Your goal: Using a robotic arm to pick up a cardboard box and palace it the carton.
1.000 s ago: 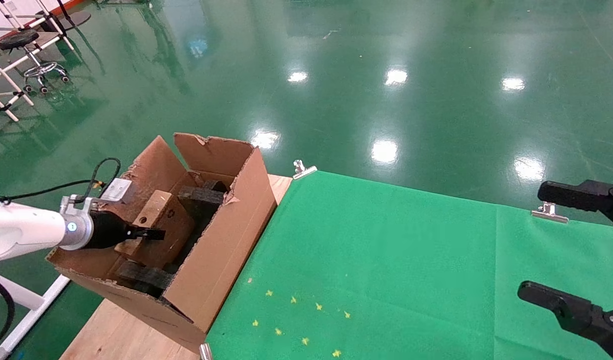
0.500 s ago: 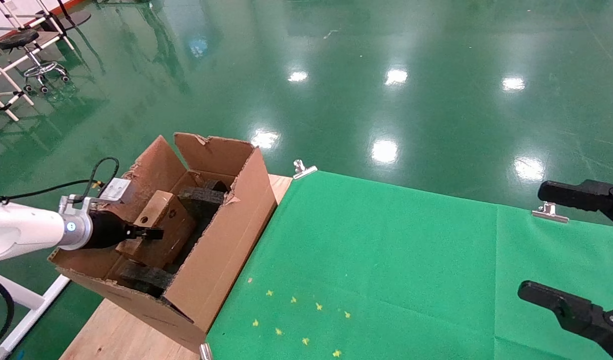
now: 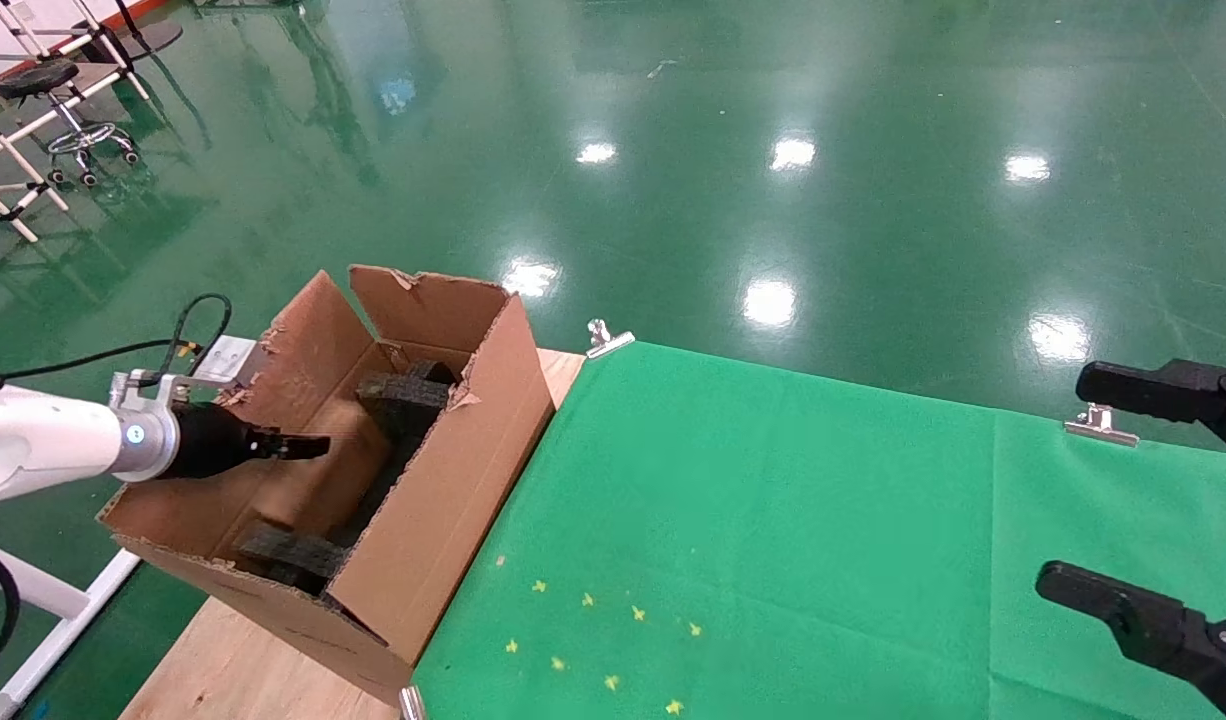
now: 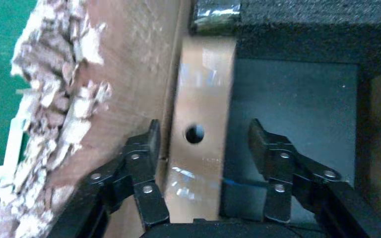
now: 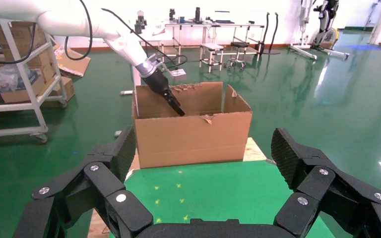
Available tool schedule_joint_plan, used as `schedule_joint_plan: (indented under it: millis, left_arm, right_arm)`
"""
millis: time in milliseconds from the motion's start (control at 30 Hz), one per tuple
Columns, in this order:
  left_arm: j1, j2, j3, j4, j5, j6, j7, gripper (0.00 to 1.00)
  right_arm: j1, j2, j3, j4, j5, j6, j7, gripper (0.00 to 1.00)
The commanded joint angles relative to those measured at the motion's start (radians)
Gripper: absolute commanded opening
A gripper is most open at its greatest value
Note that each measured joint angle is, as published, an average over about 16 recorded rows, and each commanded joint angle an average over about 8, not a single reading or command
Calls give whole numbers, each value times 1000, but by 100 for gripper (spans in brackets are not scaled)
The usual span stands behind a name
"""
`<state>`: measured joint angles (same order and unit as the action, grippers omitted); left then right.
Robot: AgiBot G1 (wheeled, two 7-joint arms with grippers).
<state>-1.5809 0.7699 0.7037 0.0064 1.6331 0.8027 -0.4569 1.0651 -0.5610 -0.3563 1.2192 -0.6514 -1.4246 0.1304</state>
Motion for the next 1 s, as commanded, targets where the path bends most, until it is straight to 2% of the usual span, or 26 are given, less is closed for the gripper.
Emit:
schedule_joint_plan:
  millis: [33, 400, 633, 1000]
  left_arm:
    - [-3, 2, 1, 0, 2, 1, -2, 100]
    - [-84, -27, -39, -66, -57, 85, 1, 100]
    - [-126, -62, -119, -139, -183, 269, -4, 100]
    - [-98, -62, -241, -176, -396, 562, -62, 100]
  right_arm:
    - [0, 0, 0, 0, 0, 0, 0, 100]
    - [0, 0, 0, 0, 0, 0, 0, 100]
    - [0, 0, 0, 0, 0, 0, 0, 100]
    - [0, 0, 0, 0, 0, 0, 0, 100]
